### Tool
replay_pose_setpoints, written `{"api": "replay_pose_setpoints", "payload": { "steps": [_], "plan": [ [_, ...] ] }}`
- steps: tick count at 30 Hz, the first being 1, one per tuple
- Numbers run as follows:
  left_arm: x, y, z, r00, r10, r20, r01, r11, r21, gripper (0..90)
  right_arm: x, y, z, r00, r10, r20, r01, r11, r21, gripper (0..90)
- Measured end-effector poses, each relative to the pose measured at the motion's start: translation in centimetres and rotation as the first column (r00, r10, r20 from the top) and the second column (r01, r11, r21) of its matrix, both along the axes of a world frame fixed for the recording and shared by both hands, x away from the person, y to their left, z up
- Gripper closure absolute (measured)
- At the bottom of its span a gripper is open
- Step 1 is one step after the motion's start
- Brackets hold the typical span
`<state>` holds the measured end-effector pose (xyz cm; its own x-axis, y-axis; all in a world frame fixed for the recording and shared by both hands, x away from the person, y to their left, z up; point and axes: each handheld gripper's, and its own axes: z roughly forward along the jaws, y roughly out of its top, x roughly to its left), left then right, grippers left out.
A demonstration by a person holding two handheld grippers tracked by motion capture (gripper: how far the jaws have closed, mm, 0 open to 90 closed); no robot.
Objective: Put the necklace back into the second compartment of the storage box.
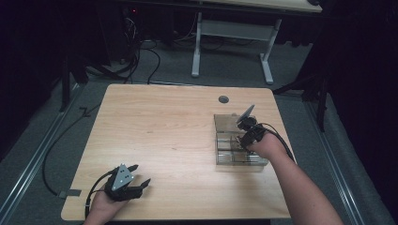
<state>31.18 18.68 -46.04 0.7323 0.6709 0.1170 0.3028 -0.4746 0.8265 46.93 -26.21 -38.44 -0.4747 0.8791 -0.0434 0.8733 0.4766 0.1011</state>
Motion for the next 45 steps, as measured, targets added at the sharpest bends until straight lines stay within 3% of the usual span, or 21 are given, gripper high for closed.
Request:
{"api": "replay_pose_setpoints", "payload": {
  "steps": [22, 30, 34, 35, 37, 45],
  "plan": [
    [-0.1, -0.1, 0.0, 1.0000, -0.002, 0.004, 0.002, 1.0000, 0.005, 29.8, 1.3, 0.6, -0.8, 0.9995, 0.010, -0.030, -0.011, 1.000, -0.008, 71.2],
    [-0.1, -0.1, 0.0, 1.0000, -0.002, 0.004, 0.002, 1.0000, 0.006, 29.8, 1.4, 0.7, -0.7, 0.9999, -0.007, -0.012, 0.007, 1.000, -0.006, 67.9],
    [-0.1, -0.1, 0.0, 1.0000, -0.002, 0.004, 0.002, 1.0000, 0.006, 29.9, 1.5, 0.7, -0.8, 1.0000, 0.001, -0.003, -0.001, 1.000, -0.015, 69.9],
    [-0.1, -0.1, 0.0, 1.0000, -0.002, 0.004, 0.002, 1.0000, 0.005, 29.8, 1.4, 0.7, -0.8, 0.9999, -0.002, -0.011, 0.002, 1.000, -0.021, 75.6],
    [-0.1, -0.1, 0.0, 1.0000, -0.001, 0.004, 0.001, 1.0000, 0.006, 29.9, 1.4, 0.7, -0.8, 0.9998, 0.003, -0.022, -0.003, 1.000, -0.023, 75.9],
    [-0.1, -0.1, 0.0, 1.0000, -0.002, 0.004, 0.002, 1.0000, 0.006, 29.9, 1.6, 0.8, -1.1, 0.9999, -0.012, 0.007, 0.013, 1.000, -0.022, 75.3]
  ]
}}
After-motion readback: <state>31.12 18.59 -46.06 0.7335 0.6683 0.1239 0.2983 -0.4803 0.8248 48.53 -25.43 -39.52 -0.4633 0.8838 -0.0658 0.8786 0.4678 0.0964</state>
